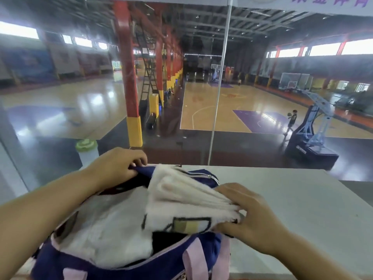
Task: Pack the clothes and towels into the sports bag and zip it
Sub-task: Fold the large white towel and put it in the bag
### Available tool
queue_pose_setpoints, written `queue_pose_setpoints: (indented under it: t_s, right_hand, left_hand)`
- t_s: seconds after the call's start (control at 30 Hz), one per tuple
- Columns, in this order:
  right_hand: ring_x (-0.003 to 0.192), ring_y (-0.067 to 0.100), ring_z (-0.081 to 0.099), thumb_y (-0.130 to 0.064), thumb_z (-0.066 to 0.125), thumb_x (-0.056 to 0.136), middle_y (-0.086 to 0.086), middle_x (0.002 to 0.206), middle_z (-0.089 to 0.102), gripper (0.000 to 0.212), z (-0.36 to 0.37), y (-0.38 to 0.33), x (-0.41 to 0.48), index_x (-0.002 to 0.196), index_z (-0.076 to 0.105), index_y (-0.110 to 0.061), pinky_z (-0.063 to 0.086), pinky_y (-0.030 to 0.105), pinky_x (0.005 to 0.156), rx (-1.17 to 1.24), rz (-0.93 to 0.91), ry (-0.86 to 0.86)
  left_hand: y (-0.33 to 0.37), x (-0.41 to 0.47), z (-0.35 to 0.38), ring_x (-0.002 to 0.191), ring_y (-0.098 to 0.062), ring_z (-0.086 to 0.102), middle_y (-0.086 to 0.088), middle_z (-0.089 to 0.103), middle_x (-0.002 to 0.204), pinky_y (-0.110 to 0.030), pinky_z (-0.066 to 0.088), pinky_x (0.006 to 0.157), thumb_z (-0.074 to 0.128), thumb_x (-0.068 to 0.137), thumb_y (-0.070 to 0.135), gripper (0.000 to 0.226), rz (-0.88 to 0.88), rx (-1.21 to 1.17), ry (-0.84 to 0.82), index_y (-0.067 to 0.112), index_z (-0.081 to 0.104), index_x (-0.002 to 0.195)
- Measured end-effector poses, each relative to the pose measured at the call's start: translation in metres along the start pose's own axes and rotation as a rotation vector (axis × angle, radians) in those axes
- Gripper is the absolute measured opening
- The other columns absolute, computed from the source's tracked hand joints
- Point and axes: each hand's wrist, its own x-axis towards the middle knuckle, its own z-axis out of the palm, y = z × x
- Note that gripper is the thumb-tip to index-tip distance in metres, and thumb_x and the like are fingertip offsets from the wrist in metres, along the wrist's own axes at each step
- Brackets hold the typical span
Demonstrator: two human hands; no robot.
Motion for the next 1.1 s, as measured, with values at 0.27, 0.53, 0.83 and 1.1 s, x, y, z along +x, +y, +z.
queue_pose_setpoints:
  t_s: [0.27, 0.53, 0.83, 1.1]
  right_hand:
    - [0.096, 0.011, 0.053, -0.045, 0.069, 0.066, -0.012, 0.106, 0.064, 0.051, 0.050, -0.014, 0.041, 0.113, 0.063, -0.025, 0.035, 0.021, 0.089, -0.229, -0.174, -0.081]
    - [0.123, 0.022, 0.043, -0.043, 0.061, 0.080, 0.001, 0.133, 0.048, 0.060, 0.091, -0.020, 0.055, 0.134, 0.047, -0.023, 0.048, 0.043, 0.092, -0.282, -0.058, -0.211]
    - [0.071, 0.024, 0.062, -0.016, 0.078, 0.036, 0.004, 0.080, 0.061, 0.043, 0.049, -0.022, 0.048, 0.074, 0.059, -0.013, 0.033, 0.024, 0.041, -0.725, -0.113, -0.224]
    - [0.067, 0.027, 0.065, -0.015, 0.085, 0.010, 0.013, 0.080, 0.064, 0.079, 0.057, -0.021, 0.045, 0.086, 0.072, 0.000, 0.053, 0.031, 0.047, -0.847, -0.003, -0.197]
  left_hand:
    - [0.009, 0.015, -0.019, 0.083, -0.001, 0.057, 0.009, 0.070, 0.073, -0.010, 0.040, 0.061, 0.070, 0.078, 0.019, 0.011, -0.047, -0.161, -0.001, 0.029, 0.072, 0.074]
    - [0.015, 0.008, -0.027, 0.081, -0.005, 0.059, 0.007, 0.070, 0.071, -0.013, 0.041, 0.061, 0.069, 0.079, 0.016, 0.013, -0.045, -0.164, 0.015, 0.027, 0.071, 0.073]
    - [0.016, -0.008, -0.019, 0.069, 0.000, 0.061, 0.018, 0.068, 0.069, -0.034, 0.052, 0.069, 0.071, 0.076, 0.040, 0.008, -0.050, -0.083, 0.027, 0.034, 0.069, 0.072]
    - [0.032, -0.017, -0.005, 0.082, -0.012, 0.060, 0.014, 0.064, 0.086, -0.042, 0.051, 0.075, 0.066, 0.084, 0.031, 0.007, 0.069, -0.039, 0.103, 0.028, 0.071, 0.087]
